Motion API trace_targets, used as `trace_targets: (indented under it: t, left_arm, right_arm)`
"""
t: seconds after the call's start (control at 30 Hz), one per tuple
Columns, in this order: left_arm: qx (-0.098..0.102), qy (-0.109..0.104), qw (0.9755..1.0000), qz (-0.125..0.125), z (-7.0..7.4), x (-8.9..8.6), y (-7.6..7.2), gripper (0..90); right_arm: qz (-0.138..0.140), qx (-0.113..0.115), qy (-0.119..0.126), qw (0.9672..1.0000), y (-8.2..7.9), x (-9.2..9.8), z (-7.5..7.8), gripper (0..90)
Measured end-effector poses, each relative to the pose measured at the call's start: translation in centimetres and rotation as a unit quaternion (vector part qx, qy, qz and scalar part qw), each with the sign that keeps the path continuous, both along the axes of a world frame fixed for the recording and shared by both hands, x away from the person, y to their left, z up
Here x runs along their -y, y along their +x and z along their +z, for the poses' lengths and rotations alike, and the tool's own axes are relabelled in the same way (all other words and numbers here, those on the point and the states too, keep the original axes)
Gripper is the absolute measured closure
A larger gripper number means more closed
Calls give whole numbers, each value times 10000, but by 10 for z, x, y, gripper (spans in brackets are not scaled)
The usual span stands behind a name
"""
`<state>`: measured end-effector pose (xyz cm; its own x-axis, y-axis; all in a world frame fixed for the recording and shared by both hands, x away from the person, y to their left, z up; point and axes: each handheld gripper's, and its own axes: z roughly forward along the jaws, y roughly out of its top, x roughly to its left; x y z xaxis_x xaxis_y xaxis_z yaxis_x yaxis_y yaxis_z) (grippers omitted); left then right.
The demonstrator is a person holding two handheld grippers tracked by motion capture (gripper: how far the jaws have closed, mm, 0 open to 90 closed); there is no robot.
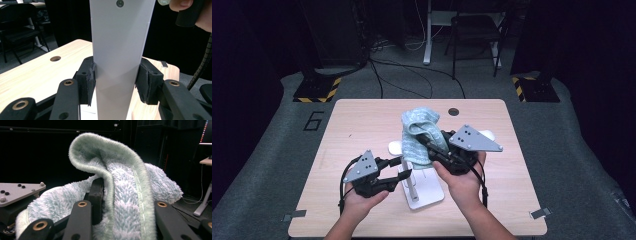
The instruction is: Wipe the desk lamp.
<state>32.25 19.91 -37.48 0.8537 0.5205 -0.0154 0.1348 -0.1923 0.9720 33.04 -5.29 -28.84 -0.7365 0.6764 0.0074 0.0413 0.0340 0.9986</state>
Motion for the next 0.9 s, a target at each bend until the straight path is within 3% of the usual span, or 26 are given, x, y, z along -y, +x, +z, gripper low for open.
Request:
trace_targets:
  t: [0.27,0.6,0.9]
  left_arm:
    - [9,39,10000,-15,0,-1,0,529]
    - [-32,-16,10000,-10,0,0,0,529]
    - [-27,-25,10000,-12,0,0,-1,529]
  right_arm:
    - [-232,49,137,9996,-2,18,-8,662]
    - [-884,-210,388,9951,7,75,-23,666]
    - [-1241,-359,484,9904,12,117,-34,671]
